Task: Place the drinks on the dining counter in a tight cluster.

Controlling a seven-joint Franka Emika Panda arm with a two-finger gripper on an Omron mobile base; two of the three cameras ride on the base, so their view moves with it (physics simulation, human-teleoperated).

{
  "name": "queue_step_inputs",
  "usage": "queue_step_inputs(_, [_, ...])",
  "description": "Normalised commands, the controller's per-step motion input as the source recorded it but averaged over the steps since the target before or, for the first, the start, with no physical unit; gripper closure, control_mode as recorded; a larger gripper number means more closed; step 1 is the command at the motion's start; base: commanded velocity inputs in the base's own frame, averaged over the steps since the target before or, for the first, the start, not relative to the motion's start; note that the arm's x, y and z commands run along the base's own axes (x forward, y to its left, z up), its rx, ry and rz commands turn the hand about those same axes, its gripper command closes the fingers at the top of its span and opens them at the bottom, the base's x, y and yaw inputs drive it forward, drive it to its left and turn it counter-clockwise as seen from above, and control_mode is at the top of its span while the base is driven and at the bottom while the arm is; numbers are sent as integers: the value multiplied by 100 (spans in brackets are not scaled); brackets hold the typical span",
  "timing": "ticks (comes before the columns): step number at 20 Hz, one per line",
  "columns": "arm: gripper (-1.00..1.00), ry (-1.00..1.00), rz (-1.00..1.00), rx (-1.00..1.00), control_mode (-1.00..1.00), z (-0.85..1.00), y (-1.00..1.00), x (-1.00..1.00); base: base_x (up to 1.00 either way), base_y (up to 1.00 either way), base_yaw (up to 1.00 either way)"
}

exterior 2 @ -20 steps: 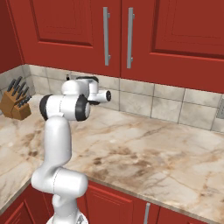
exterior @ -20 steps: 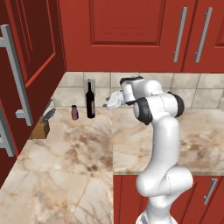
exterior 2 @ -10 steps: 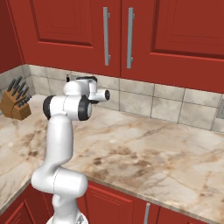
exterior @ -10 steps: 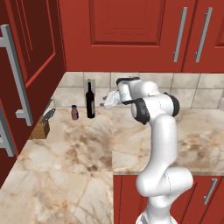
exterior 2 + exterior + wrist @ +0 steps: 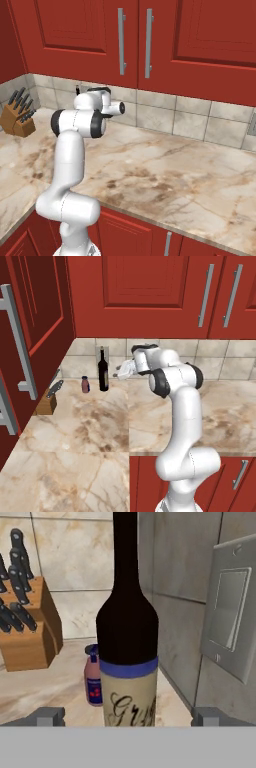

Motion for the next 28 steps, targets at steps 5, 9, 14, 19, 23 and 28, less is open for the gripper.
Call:
queue_step_inputs(5, [-100,0,0,0,-100,-4,11,2,0,0,0])
queue_step_inputs(9, [-100,0,0,0,-100,-3,11,2,0,0,0])
queue_step_inputs(14, [-100,0,0,0,-100,0,7,12,0,0,0])
queue_step_inputs(19, [-100,0,0,0,-100,0,7,13,0,0,0])
queue_step_inputs(23, [-100,0,0,0,-100,0,10,5,0,0,0])
queue_step_inputs(28, [-100,0,0,0,-100,0,9,1,0,0,0])
